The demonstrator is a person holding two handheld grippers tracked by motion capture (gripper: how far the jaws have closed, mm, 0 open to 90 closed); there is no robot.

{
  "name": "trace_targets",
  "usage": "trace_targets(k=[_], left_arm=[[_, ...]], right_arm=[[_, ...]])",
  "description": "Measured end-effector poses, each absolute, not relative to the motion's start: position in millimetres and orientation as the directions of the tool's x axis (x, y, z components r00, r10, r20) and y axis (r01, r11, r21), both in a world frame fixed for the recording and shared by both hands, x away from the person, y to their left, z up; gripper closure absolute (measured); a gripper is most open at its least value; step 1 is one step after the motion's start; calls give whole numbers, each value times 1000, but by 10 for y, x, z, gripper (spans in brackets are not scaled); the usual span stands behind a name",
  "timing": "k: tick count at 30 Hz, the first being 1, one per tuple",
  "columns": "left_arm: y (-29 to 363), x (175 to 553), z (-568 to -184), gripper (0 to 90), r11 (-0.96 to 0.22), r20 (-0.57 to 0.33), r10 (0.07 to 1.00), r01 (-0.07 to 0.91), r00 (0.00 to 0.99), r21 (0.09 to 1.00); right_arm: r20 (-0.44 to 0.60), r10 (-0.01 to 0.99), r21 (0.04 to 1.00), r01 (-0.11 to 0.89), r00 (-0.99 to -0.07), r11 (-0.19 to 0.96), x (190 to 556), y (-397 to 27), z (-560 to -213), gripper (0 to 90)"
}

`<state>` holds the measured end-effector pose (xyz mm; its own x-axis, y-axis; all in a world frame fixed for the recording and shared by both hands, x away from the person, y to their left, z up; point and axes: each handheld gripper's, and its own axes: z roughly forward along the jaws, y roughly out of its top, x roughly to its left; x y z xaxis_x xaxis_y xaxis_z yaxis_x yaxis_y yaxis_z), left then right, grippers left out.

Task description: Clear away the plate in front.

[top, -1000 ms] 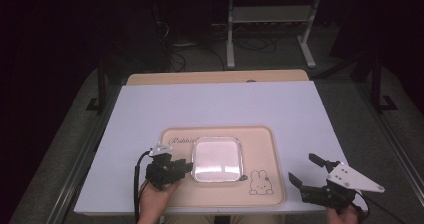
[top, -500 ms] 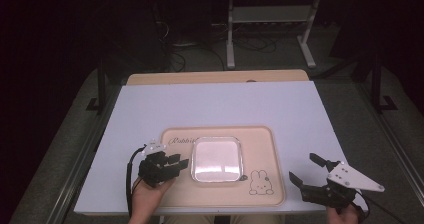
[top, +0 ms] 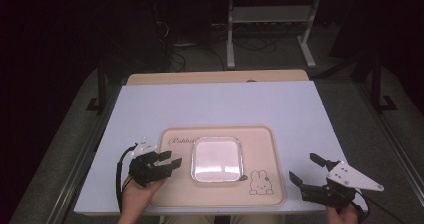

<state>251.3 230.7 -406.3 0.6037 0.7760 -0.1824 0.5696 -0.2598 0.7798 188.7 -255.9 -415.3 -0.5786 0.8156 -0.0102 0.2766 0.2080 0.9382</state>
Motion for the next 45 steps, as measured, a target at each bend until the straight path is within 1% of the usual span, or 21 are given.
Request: trace_targets(k=[1, 4, 8, 11, 17, 23, 33, 42, 45], left_arm=[[2330, 2513, -4056, 453, -261, -178, 774, 563, 607, 784], [2355, 2512, -4045, 444, -266, -173, 768, 553, 617, 790], [2388, 2503, -4020, 402, -267, -167, 760, 536, 628, 801], [2397, 2467, -3987, 364, -290, -130, 752, 502, 646, 815], [2468, 2435, -3946, 307, -297, -102, 745, 465, 659, 834], [2531, 2401, -3920, 275, -296, -86, 738, 436, 669, 850], [2646, 2324, -4029, 262, -307, -59, 739, 414, 671, 857], [2701, 2247, -4149, 259, -291, -90, 741, 439, 665, 850], [2702, 2241, -4161, 259, -295, -80, 742, 432, 665, 852]], right_arm=[[-10, 816, 938, 277, -578, 207, 1889, -2561, -4154, 128], [-9, 817, 938, 278, -577, 208, 1891, -2562, -4154, 128], [-10, 817, 937, 281, -577, 210, 1893, -2559, -4156, 128], [-11, 817, 936, 281, -577, 211, 1896, -2558, -4158, 129], [-13, 817, 935, 282, -577, 213, 1897, -2558, -4159, 128], [-13, 817, 933, 286, -577, 217, 1900, -2555, -4161, 129], [-15, 819, 932, 287, -574, 219, 1902, -2561, -4164, 129], [-20, 816, 931, 286, -578, 226, 1902, -2555, -4169, 128], [-16, 809, 930, 289, -588, 229, 1909, -2548, -4174, 129]])
